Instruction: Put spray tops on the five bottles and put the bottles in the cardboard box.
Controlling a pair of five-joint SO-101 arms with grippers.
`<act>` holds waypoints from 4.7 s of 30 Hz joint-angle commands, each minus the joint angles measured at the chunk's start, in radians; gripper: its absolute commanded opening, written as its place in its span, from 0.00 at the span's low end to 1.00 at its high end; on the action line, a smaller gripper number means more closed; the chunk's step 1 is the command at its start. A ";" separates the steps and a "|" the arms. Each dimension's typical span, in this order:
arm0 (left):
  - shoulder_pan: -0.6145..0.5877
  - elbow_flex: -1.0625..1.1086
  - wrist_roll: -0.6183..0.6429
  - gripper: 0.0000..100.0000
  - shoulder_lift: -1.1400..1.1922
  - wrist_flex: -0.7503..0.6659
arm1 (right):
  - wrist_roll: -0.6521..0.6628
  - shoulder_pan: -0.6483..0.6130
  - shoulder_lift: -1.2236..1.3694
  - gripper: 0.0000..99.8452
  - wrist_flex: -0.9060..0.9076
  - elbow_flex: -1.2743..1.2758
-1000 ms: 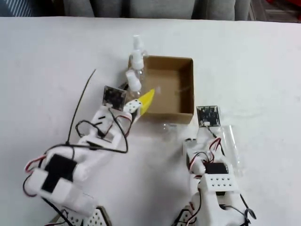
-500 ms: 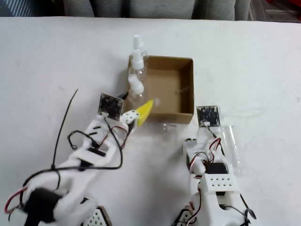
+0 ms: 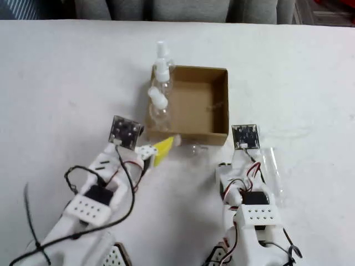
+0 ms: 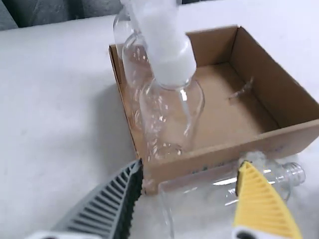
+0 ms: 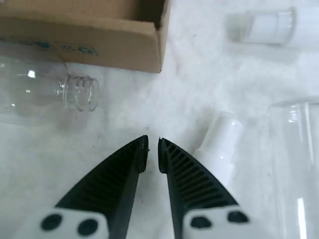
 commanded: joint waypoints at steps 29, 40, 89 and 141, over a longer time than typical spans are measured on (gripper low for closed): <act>-0.027 0.124 -0.078 0.02 -0.840 0.853 | 0.002 0.013 -0.016 0.02 -0.013 -0.008; -0.137 0.123 -0.075 0.02 -0.834 0.804 | -0.091 -0.013 -0.005 0.02 -0.134 -0.015; -0.136 -0.239 -0.284 0.02 0.197 0.577 | 0.074 0.364 0.668 0.02 0.878 -1.227; -0.136 -0.227 -0.285 0.02 0.193 0.577 | -0.095 0.097 0.881 0.02 0.622 -0.914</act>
